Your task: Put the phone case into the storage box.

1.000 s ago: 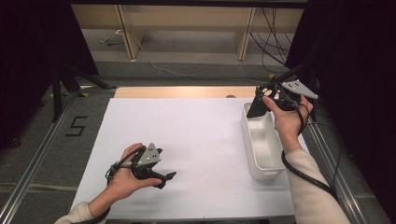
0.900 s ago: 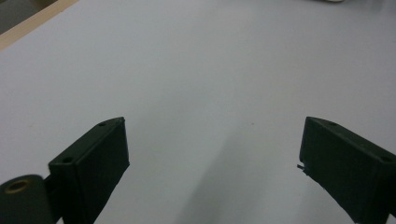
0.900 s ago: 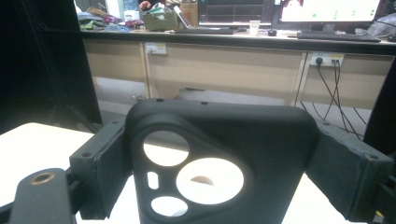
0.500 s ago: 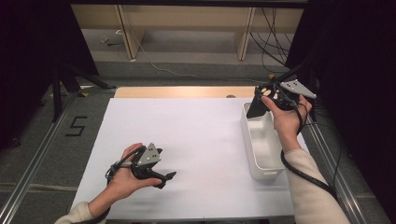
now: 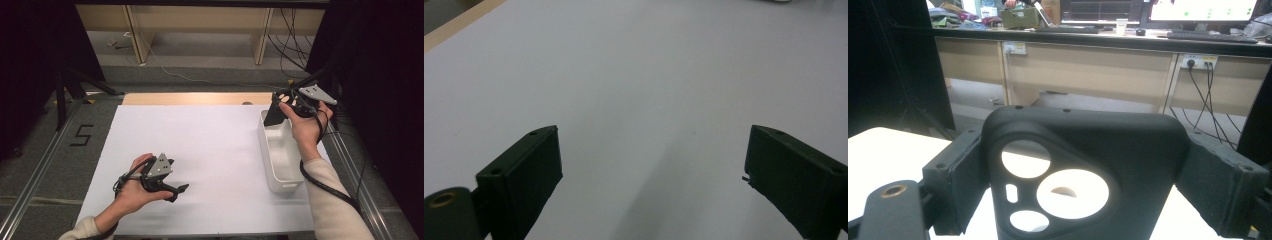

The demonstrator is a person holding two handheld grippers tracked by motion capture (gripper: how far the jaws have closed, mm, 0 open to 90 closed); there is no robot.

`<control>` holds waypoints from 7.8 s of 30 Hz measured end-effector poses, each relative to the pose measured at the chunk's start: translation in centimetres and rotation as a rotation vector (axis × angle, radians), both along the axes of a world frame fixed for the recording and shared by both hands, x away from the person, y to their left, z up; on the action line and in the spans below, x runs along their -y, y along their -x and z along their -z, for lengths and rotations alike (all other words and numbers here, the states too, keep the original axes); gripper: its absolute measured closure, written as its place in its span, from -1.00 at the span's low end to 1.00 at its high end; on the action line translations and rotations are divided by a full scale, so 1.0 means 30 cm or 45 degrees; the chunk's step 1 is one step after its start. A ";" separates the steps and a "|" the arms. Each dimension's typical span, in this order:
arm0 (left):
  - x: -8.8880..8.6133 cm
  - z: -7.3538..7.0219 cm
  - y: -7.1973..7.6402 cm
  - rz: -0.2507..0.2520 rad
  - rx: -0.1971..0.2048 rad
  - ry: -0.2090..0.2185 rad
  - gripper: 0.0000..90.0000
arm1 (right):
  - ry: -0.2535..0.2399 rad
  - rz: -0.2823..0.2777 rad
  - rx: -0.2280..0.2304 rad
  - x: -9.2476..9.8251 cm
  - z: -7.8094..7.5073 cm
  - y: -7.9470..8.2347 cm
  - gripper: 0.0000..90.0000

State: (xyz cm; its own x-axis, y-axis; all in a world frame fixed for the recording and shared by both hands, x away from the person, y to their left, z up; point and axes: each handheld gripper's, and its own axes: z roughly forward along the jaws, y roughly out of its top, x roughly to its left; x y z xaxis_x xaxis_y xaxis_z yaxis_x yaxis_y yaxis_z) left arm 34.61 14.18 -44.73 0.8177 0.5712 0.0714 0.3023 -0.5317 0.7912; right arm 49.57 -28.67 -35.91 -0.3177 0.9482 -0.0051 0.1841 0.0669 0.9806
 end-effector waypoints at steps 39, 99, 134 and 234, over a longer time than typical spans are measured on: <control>0.002 0.001 0.000 0.005 0.003 -0.001 -0.82 | 0.023 0.008 -0.025 0.000 0.025 -0.031 -0.67; 0.005 -0.001 0.001 0.005 0.006 0.008 -0.82 | 0.066 0.013 -0.073 0.003 0.055 -0.083 -0.67; 0.008 -0.001 0.002 0.015 0.003 0.002 -0.82 | 0.119 0.010 -0.113 -0.015 0.077 -0.108 -0.67; 0.016 -0.002 0.004 0.024 0.006 0.005 -0.82 | 0.180 -0.004 -0.284 -0.056 0.145 -0.199 -0.68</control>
State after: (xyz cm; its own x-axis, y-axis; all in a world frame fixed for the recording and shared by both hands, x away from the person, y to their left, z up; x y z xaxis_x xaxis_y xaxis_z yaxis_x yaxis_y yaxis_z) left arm 34.51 13.71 -44.67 0.8278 0.5563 0.0727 0.2890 -0.5339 0.7946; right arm 55.55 -26.98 -40.26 -0.3284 0.9422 -0.0668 0.3940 0.2009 0.8969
